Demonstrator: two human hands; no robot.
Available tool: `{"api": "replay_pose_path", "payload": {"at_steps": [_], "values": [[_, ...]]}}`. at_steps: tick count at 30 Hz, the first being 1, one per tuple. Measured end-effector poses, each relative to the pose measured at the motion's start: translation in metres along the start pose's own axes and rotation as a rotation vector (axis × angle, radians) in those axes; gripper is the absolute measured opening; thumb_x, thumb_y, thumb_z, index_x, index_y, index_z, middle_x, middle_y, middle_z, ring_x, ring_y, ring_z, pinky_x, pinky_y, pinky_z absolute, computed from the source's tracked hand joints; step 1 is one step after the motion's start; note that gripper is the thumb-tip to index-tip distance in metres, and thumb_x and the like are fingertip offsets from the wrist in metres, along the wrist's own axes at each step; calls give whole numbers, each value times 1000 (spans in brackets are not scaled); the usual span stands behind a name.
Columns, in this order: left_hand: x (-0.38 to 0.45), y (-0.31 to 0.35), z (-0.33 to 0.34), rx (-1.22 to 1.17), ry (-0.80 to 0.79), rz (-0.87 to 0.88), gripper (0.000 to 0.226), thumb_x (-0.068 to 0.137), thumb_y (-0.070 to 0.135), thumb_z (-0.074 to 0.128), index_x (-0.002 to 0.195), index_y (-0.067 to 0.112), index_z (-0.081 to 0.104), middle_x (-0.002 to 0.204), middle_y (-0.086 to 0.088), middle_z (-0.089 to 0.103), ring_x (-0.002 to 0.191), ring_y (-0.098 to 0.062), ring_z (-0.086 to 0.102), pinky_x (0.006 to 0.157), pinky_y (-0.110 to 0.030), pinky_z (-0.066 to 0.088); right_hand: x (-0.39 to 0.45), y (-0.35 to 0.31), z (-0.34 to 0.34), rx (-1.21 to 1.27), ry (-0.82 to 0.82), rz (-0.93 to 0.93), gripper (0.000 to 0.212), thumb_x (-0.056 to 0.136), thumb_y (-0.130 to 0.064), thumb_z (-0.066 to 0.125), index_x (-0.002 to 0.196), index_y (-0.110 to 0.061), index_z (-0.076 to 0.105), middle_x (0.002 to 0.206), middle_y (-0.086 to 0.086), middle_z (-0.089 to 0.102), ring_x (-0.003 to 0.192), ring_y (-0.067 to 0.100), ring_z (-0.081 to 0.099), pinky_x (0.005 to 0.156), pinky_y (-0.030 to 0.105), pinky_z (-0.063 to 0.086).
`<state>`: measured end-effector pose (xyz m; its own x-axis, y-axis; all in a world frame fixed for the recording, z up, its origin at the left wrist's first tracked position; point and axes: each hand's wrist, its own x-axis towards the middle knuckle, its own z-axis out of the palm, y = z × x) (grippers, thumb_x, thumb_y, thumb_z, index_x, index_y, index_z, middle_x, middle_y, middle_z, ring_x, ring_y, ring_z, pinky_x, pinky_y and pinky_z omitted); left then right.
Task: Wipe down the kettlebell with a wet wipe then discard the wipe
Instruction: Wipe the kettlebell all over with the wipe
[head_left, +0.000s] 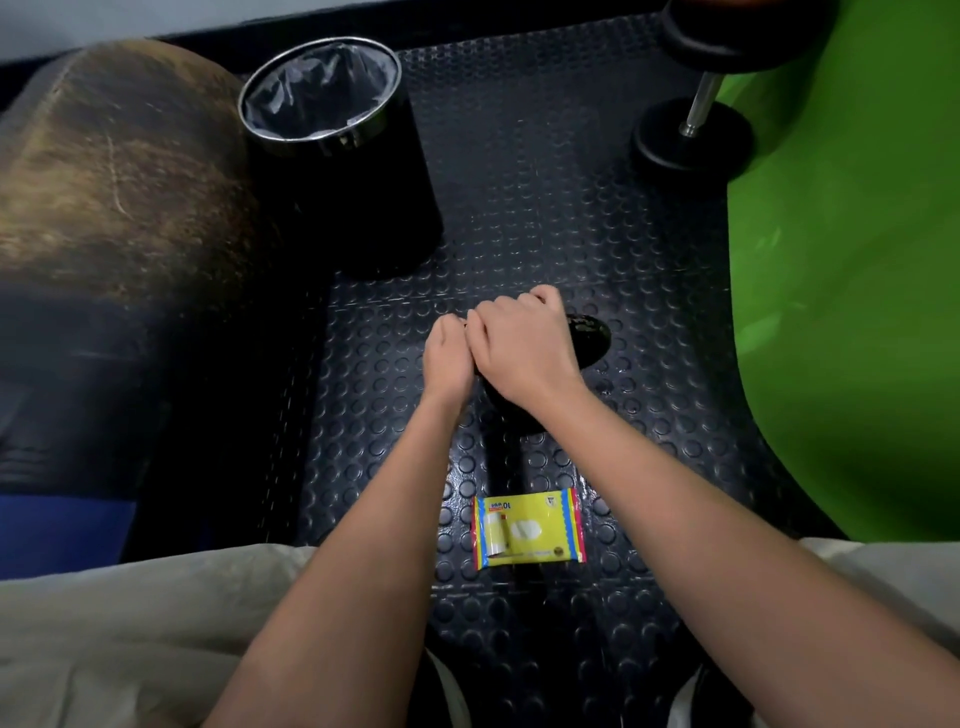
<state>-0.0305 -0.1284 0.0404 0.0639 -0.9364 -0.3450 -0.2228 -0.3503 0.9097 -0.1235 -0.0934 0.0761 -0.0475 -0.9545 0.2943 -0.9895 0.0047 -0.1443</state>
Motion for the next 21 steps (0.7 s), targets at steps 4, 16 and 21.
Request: {"api": "replay_pose_path", "payload": {"at_steps": [4, 16, 21], "values": [[-4, 4, 4, 36, -6, 40, 26, 96, 21, 33, 75, 18, 48, 79, 3, 51, 76, -16, 43, 72, -36, 40, -18, 26, 14, 78, 213, 28, 40, 103, -29, 36, 81, -18, 67, 74, -2, 64, 69, 22, 51, 97, 39, 38], [-5, 5, 2, 44, -26, -2, 25, 93, 28, 28, 86, 17, 49, 88, -1, 51, 81, -17, 45, 74, -35, 41, -44, 65, 30, 503, 321, 390, 43, 104, -30, 24, 95, -14, 62, 91, -1, 59, 86, 18, 48, 85, 35, 35], [-6, 6, 3, 32, -15, -9, 22, 97, 25, 26, 86, 17, 44, 87, -2, 45, 80, -17, 41, 72, -34, 37, -40, 61, 24, 859, 253, 730, 35, 104, -32, 29, 87, -17, 56, 81, -6, 56, 78, 16, 51, 73, 37, 42]]}}
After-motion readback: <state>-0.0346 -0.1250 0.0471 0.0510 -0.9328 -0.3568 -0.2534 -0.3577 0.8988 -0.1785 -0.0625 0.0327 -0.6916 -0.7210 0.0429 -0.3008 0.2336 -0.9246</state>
